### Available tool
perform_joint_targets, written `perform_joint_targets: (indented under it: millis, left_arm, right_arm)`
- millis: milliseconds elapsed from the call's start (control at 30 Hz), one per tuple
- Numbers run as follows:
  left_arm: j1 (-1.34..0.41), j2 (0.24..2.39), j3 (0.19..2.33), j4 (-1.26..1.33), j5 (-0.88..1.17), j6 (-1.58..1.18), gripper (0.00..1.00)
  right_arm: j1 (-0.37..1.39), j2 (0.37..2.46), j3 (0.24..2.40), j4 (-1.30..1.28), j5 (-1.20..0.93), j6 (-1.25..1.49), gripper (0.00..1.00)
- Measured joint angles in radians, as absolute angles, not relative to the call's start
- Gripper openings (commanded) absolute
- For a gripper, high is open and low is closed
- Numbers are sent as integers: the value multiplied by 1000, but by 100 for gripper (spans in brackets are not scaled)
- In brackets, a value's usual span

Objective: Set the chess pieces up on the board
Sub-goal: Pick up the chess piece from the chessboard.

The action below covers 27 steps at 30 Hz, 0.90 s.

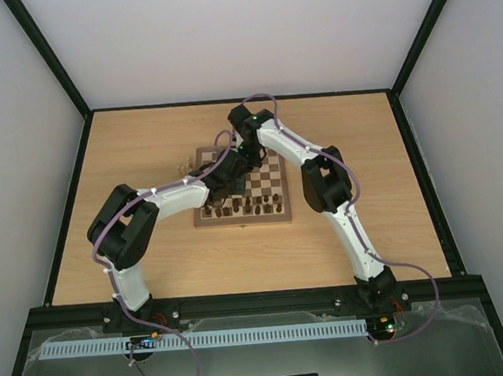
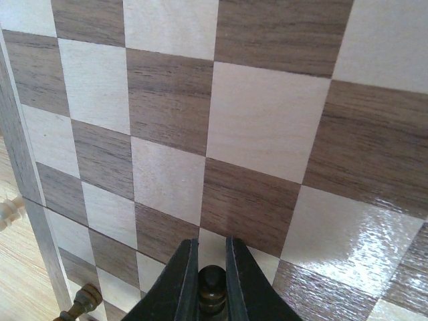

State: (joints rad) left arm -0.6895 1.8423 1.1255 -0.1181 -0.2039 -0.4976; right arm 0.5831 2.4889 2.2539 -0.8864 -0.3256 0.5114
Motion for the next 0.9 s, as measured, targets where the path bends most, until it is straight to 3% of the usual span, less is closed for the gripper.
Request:
perform_joint_targets:
  millis: [900]
  left_arm:
    - [-697,1860,1145,-122,-237,-506,9]
  right_arm:
    - [578,2489,2252,-883,-327,513,5]
